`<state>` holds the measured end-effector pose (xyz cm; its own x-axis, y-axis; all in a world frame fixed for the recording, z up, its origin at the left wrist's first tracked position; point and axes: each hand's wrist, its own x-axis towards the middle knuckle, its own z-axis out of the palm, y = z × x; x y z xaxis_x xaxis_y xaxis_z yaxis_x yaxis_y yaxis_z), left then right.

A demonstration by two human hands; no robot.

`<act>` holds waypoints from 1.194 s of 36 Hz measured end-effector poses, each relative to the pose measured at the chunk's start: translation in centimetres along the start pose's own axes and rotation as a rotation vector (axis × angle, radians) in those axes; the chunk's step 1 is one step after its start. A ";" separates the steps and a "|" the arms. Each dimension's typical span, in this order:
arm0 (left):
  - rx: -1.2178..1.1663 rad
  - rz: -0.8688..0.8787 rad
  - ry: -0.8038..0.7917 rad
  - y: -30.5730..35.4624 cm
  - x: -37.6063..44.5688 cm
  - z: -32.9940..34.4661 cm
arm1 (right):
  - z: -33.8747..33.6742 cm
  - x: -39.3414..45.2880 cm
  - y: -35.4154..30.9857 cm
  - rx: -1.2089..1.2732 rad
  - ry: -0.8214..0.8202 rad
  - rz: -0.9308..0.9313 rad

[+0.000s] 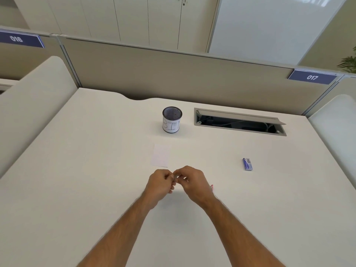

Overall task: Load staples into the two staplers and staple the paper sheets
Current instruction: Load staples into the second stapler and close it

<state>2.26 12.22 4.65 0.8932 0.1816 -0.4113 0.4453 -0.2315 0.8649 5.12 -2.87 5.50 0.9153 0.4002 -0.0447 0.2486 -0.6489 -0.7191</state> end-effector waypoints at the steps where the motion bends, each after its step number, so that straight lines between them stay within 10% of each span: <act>1: -0.021 -0.006 0.003 -0.1 0.0 0.0 | 0.0 0.1 -0.1 -0.012 -0.003 -0.007; 17: -0.057 -0.018 -0.010 -1.3 -0.9 -1.8 | 0.8 0.5 -0.4 -0.244 -0.117 -0.117; 25: 0.136 0.136 0.467 -3.5 -1.0 -5.0 | 0.9 0.9 0.2 -0.178 -0.069 -0.003; 33: 0.607 0.093 0.075 -8.6 -1.0 -5.4 | 2.1 1.2 0.7 -0.145 -0.093 0.031; 43: 0.828 0.221 0.083 -9.3 0.6 -4.4 | 3.5 1.6 0.6 -0.098 -0.095 0.047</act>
<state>-1.58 18.66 -2.40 0.9716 0.1121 -0.2083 0.1925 -0.8866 0.4206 5.64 -0.33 2.55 0.8937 0.4242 -0.1460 0.2397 -0.7266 -0.6438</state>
